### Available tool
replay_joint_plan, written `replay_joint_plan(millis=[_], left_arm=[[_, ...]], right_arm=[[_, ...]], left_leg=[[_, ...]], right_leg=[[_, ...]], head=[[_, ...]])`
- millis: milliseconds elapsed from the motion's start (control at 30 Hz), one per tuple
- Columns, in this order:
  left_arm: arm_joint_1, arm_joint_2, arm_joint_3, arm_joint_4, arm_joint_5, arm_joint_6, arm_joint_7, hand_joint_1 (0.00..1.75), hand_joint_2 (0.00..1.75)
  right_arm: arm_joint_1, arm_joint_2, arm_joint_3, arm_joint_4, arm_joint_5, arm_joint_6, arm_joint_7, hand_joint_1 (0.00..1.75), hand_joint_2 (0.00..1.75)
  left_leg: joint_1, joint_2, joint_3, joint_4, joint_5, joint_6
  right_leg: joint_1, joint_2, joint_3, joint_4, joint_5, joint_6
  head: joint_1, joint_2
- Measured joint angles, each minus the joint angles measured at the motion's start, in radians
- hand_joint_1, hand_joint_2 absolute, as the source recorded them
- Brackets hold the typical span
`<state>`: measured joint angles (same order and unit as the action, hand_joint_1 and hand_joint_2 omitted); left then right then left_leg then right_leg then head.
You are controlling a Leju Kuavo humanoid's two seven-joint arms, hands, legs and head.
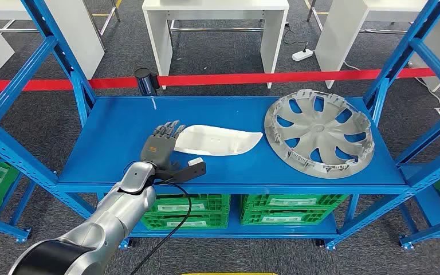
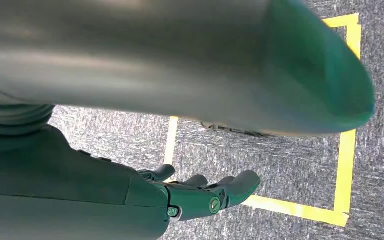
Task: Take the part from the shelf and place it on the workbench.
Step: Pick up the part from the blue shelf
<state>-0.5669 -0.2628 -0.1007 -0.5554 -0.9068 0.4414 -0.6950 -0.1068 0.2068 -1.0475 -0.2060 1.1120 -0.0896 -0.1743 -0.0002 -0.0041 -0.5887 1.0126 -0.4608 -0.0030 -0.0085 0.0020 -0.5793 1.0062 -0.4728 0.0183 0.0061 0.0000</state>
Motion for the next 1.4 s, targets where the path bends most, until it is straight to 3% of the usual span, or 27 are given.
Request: replay_joint_plan(millis=[1400], left_arm=[[0.034, -0.005, -0.017, -0.053, 0.066, -0.044, -0.002, 1.75, 1.75]], right_arm=[[0.003, 0.0, 0.0, 0.0, -0.002, 0.0, -0.004, 0.0, 0.0]], left_leg=[[0.0, 0.0, 0.0, 0.0, 0.0, 0.0]], right_leg=[[0.0, 0.0, 0.0, 0.0, 0.0, 0.0]], head=[[0.0, 0.0]])
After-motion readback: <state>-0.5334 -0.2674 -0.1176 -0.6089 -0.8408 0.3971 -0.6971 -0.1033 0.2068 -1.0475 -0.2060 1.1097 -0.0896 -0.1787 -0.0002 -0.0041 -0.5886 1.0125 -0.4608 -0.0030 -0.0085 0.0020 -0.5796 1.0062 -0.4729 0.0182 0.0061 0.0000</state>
